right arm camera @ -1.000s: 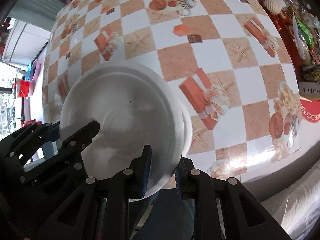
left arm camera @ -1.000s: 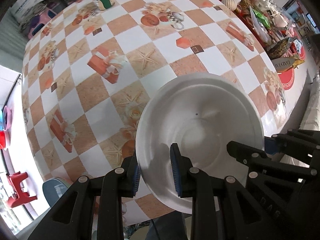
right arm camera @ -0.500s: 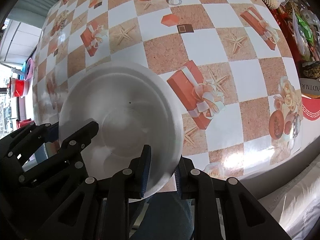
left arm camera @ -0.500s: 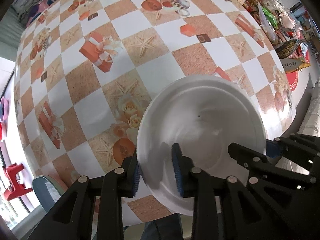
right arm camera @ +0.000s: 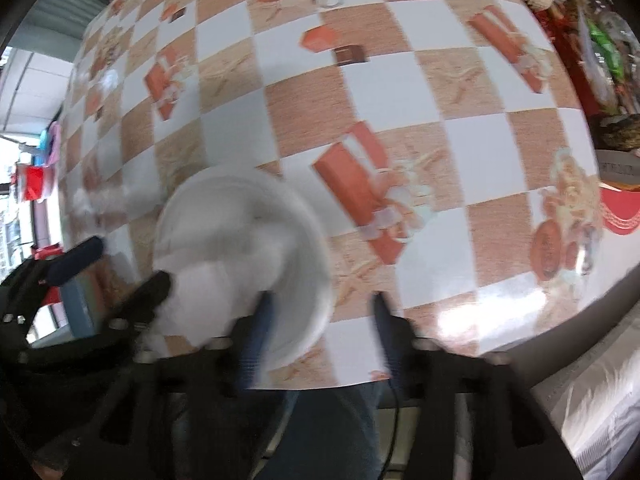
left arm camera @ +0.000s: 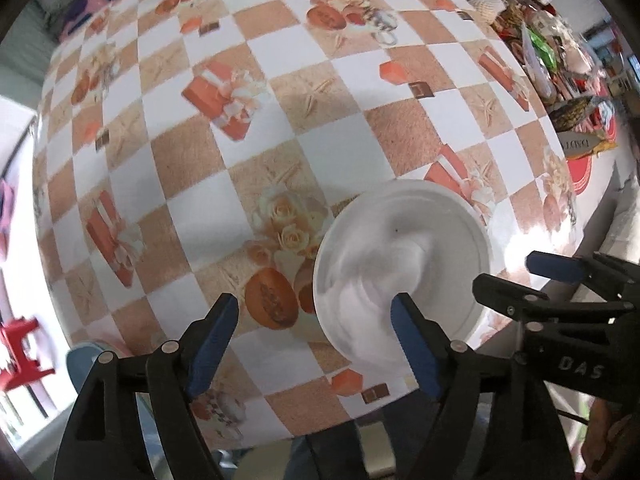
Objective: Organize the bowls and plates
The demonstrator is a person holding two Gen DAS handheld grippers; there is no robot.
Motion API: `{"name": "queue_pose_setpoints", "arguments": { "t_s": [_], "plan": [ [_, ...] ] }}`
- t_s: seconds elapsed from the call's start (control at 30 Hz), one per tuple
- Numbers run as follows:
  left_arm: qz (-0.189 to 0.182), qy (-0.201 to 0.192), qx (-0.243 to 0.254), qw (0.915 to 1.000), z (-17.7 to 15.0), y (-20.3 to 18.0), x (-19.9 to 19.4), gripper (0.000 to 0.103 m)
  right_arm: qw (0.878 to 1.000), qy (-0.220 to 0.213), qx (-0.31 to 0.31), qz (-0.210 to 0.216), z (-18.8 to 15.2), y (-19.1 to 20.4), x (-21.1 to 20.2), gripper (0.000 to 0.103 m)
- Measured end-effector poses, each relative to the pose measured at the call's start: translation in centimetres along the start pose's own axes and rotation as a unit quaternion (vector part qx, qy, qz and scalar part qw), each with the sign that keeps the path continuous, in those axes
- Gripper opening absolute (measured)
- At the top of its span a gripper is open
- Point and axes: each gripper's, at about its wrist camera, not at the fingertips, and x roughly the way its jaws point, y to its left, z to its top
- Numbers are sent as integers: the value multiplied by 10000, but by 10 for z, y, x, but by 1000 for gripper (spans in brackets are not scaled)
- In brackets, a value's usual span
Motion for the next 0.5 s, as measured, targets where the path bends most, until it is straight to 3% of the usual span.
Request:
{"name": "queue_pose_setpoints", "arguments": {
  "t_s": [0.1, 0.17, 0.23, 0.33, 0.5],
  "plan": [
    [-42, -59, -125, 9999, -2, 5, -1, 86, 9999, 7, 125, 44, -1, -7, -3, 80],
    [-32, -70, -126, 9999, -2, 6, -1, 92, 9998, -43, 161, 67, -1, -11, -6, 94],
    [-12, 9, -163, 9999, -2, 10, 1, 103, 9995, -121, 228, 169, -3, -14, -9, 102],
    [-320, 171, -332, 9988, -1, 20, 3, 103, 9991, -183, 283, 242, -4, -17, -12, 102],
    [-417, 210, -287, 9985, -6, 20, -2, 103, 9991, -45, 393, 177, -10, -21, -10, 102]
  ]
}}
